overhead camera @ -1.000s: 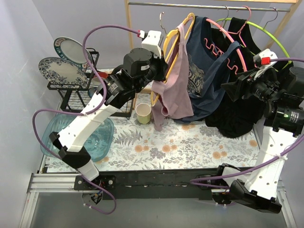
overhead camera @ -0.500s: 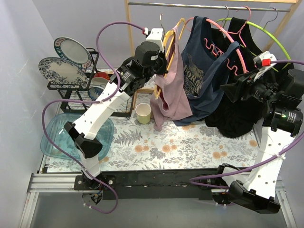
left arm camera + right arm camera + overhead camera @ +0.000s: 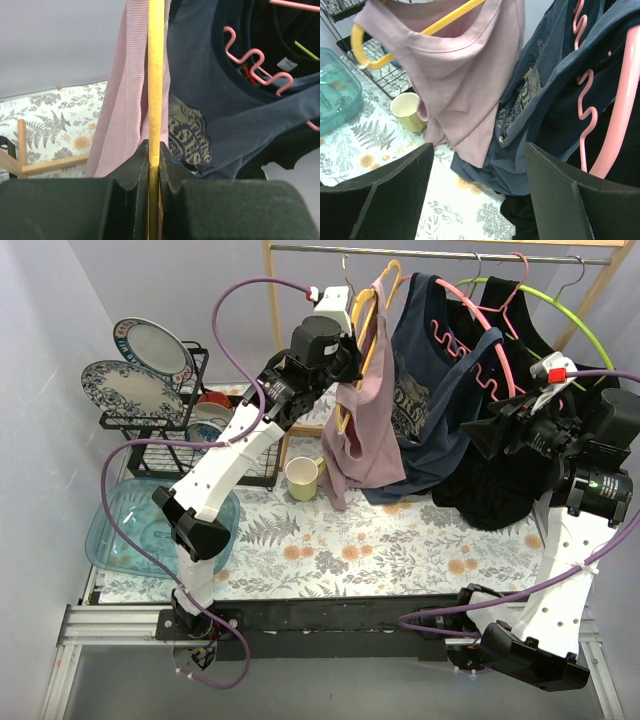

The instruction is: Place the tank top on the hanger

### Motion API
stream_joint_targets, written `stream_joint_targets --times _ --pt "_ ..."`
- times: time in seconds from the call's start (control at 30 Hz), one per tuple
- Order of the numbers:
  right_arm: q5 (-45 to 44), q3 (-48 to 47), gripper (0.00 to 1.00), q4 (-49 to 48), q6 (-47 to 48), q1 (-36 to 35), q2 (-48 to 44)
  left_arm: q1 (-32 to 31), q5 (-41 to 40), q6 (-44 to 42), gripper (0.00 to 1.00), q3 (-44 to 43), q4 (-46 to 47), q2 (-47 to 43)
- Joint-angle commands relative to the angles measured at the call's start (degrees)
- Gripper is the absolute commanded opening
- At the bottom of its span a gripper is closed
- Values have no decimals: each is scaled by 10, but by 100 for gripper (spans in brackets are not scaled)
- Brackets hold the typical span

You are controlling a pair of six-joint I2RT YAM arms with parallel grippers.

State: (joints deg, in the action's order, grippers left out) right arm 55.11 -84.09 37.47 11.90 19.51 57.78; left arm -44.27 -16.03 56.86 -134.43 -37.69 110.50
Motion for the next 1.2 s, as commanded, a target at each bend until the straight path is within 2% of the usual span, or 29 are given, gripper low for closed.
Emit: stream_joint_targets --times 0.0,0.57,0.77,1.17 --pt "23 5 81 -25 -12 4 -7 18 -1 1 0 -36 61 -2" --pt "32 27 80 -30 -12 4 -16 34 14 10 0 -52 100 10" --pt "35 33 80 -29 -14 4 -21 36 -2 -3 0 -50 120 24" --pt "44 37 80 -29 -16 4 -29 70 27 19 0 -55 150 63"
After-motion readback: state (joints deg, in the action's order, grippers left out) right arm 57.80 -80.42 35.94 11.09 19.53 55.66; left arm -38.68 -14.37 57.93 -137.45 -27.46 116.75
